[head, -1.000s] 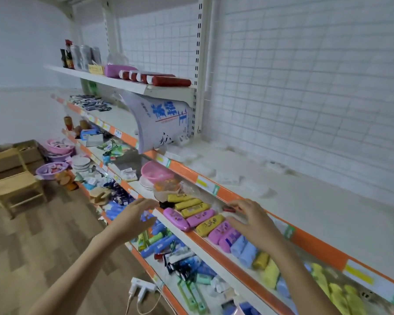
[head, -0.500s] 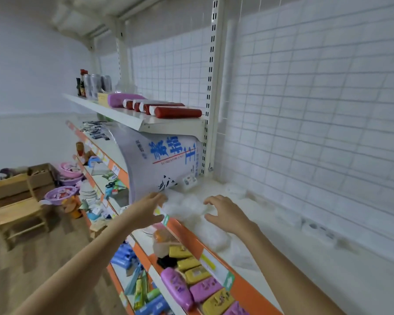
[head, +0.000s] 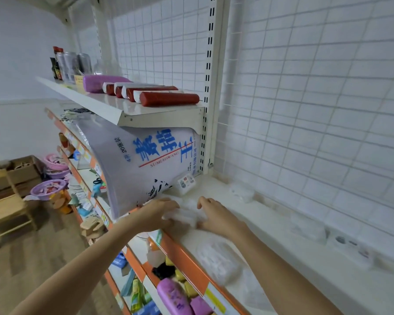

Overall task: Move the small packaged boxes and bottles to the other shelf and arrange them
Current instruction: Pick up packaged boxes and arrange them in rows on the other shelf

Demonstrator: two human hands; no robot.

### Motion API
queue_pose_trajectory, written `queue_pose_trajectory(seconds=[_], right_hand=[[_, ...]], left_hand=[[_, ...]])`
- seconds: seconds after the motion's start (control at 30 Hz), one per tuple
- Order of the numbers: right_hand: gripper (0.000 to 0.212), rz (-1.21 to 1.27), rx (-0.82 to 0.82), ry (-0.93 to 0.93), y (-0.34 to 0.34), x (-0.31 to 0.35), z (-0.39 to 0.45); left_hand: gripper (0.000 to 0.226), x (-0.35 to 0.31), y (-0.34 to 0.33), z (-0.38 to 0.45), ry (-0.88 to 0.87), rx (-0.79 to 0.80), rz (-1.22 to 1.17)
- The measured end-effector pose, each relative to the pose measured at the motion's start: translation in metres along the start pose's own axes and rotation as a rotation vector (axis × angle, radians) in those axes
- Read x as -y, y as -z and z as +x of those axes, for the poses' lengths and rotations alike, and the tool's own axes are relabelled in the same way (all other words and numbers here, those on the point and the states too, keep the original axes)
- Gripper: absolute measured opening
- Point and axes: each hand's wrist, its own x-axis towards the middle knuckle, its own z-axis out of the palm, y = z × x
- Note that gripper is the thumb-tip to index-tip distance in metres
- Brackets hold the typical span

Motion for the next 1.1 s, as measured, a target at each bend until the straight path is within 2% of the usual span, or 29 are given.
queue_pose_trajectory(seconds=[0.1, 0.27, 0.43, 0.6, 0.77, 0.97, 1.1], right_hand=[[0.046, 0.005, -0.01, -0.052, 0.013, -0.019, -0.003], [0.052, 0.046, -0.014, -0.205, 0.036, -0.062, -0.027], [0.057, 0.101, -0.028, -0.348, 0.044, -0.087, -0.052], [0.067, 0.158, -0.068, -0.418, 0.044, -0.095, -0.062], [0.076, 0.256, -0.069, -0.486, 0.04, -0.096, -0.061], [0.066, 0.188, -0.162, -0.625, 0.037, -0.089, -0.059], [0.06, 0.188, -0.191, -0.648, 0.032, -0.085, -0.062]], left_hand=[[0.027, -0.004, 0.003, 0.027, -0.023, 0.074, -0.075], [0.039, -0.016, -0.002, 0.071, -0.04, 0.13, -0.287], [0.03, -0.02, -0.01, 0.103, -0.043, 0.148, -0.461], [0.036, -0.019, -0.022, 0.123, -0.071, 0.126, -0.488], [0.057, -0.015, -0.024, 0.127, -0.112, 0.227, -0.507], [0.071, -0.013, -0.032, 0.133, -0.145, 0.203, -0.449], [0.069, -0.016, -0.035, 0.133, -0.151, 0.178, -0.428]])
